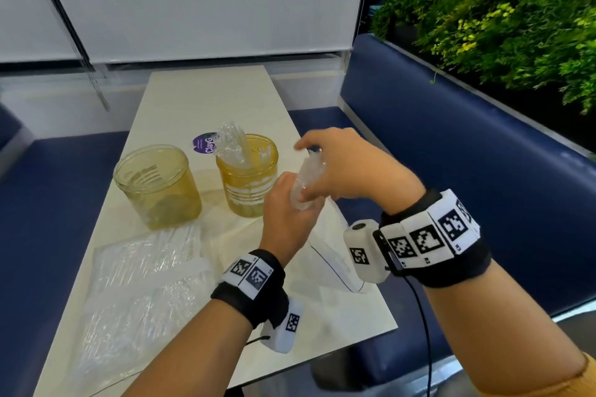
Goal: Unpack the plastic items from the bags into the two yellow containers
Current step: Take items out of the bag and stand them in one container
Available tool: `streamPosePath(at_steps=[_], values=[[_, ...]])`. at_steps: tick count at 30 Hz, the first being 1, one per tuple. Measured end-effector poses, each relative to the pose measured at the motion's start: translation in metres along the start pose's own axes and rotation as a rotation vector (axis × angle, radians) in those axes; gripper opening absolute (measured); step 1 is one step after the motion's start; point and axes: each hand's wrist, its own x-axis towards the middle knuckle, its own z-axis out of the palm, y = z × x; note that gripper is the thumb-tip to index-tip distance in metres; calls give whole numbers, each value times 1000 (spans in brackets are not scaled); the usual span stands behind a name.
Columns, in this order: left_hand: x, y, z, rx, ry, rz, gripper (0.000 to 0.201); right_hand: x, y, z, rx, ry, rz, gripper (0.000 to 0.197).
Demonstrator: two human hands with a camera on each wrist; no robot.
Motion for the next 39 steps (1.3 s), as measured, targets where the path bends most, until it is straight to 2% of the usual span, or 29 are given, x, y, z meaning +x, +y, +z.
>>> streamPosePath(at_steps=[2, 4, 6, 8, 11, 13, 16, 19, 22, 24, 27, 32, 39], values=[[3, 6, -3, -72, 13, -22, 35, 4, 14, 6, 174, 92, -56, 95], [6, 11, -5, -106, 2, 7, 35, 8, 25, 19, 309, 142, -100, 97], [7, 18, -3, -148, -18, 25, 33, 12, 30, 40, 429, 163, -126, 82], [8, 26, 2, -242, -30, -13, 35, 17, 29, 64, 564, 177, -121, 56], [3, 28, 1, -275, -30, -27, 14, 26, 27, 87, 693, 268, -134, 30], [-1, 23, -6, -277, -55, -30, 23, 30, 24, 88, 686, 305, -163, 24], [-7, 9, -14, -238, -140, -80, 52, 31, 12, 69, 705, 327, -181, 12], [-13, -6, -17, -200, -155, -153, 58, 30, -7, 31, 697, 358, -282, 16], [-20, -18, -18, -202, -165, -150, 58, 42, -27, -14, 836, 358, -361, 14], [-24, -19, -19, -222, -174, -161, 55, 59, -39, -42, 932, 382, -400, 9], [-30, -19, -21, -223, -197, -127, 50, 97, -51, -62, 1017, 428, -453, 10], [-35, -19, -25, -250, -219, -140, 49, 170, -54, -33, 984, 375, -413, 17], [-44, -19, -30, -296, -237, -162, 47, 231, -28, 43, 943, 265, -188, 26]])
